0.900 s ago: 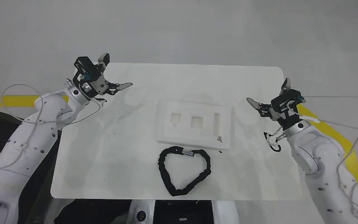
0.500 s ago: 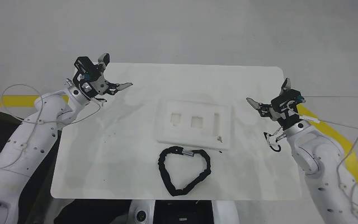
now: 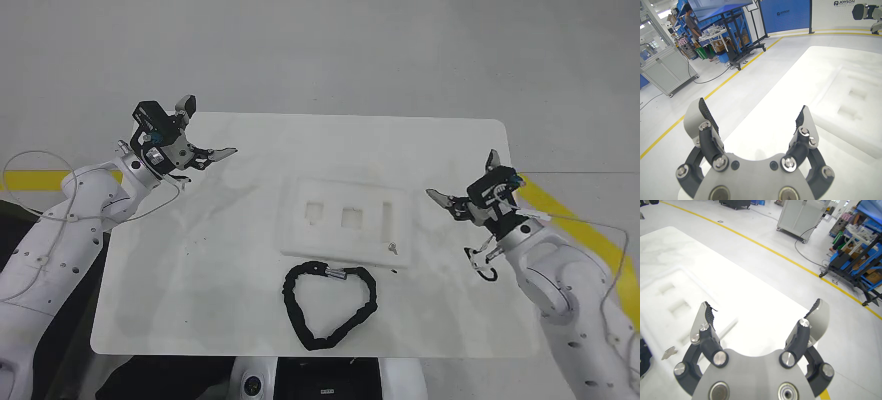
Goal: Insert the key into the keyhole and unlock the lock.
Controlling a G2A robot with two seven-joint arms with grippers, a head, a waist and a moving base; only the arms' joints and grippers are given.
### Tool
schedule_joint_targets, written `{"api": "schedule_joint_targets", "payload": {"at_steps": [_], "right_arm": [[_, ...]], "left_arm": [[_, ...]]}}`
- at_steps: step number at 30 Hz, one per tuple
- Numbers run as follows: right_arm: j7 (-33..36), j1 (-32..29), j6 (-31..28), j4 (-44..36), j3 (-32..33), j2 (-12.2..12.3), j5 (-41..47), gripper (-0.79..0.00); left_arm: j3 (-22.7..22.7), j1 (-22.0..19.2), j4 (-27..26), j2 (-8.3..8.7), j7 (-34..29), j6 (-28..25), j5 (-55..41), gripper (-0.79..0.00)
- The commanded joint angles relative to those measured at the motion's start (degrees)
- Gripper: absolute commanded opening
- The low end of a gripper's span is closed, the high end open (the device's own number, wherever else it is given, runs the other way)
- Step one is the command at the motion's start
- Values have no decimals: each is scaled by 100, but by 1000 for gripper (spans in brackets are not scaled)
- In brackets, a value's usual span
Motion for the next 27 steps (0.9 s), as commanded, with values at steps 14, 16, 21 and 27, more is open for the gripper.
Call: {"api": "schedule_joint_targets", "payload": {"at_steps": [14,16,21,27], "right_arm": [[3133,-174,128,-1081,-555,-10,1625,0],[3446,-104,309,-1145,-630,-18,1879,0],[3974,35,577,-1086,-824,-27,2112,0],[4388,199,882,-969,-1121,-53,2317,0]], "left_arm": [[0,0,0,0,0,0,0,0],[0,0,0,0,0,0,0,0],[0,0,0,0,0,0,0,0],[0,0,0,0,0,0,0,0]]}}
